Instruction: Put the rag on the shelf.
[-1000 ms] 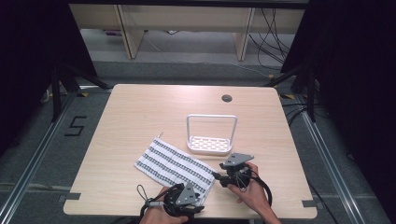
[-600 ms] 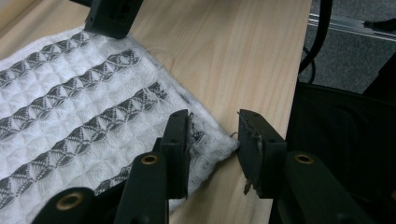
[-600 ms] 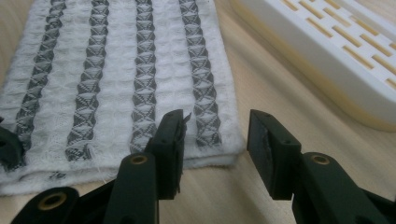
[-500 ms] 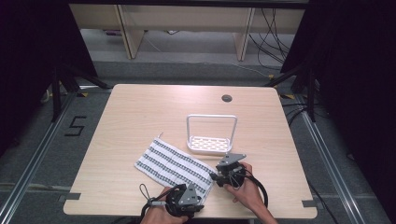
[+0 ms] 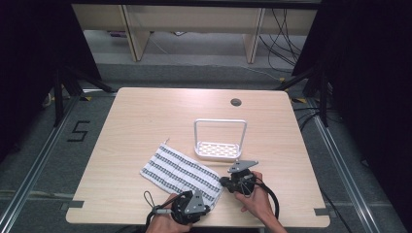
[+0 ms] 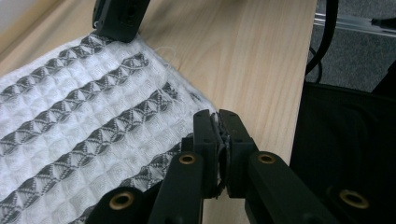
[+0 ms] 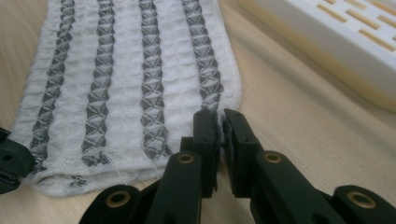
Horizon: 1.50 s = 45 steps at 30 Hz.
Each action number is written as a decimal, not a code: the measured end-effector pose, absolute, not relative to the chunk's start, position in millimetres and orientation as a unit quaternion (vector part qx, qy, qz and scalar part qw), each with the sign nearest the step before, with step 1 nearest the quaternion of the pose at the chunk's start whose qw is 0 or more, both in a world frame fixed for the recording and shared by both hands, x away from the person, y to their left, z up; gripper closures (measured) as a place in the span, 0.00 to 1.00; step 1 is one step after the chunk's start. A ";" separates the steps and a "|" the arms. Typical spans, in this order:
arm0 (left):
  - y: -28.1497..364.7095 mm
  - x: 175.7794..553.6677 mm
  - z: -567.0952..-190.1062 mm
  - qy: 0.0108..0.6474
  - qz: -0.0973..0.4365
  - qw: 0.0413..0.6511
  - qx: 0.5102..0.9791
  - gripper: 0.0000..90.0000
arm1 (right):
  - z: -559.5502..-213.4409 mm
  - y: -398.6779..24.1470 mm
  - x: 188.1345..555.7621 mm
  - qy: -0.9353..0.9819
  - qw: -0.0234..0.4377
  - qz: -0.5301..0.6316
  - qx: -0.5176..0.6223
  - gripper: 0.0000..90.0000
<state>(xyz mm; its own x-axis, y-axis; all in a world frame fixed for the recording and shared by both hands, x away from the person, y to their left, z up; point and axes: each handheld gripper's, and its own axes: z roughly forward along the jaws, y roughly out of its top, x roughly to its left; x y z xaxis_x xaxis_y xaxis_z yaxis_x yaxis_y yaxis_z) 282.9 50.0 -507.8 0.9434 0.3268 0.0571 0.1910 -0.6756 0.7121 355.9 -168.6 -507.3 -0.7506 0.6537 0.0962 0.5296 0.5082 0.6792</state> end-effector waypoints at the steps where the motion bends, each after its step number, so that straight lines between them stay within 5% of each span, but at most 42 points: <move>1: 51.2 284.0 -506.5 0.144 0.091 0.380 0.909 0.96 | -505.7 -169.6 355.9 0.867 0.088 0.356 0.338 0.94; 25: 93.7 285.8 -435.9 0.172 0.125 0.441 0.872 0.96 | -444.2 -160.8 359.0 0.822 0.064 0.470 0.316 0.95; 45: 145.2 296.7 -305.5 0.172 0.168 0.519 0.820 0.96 | -314.3 -139.7 369.8 0.796 0.062 0.536 0.275 0.96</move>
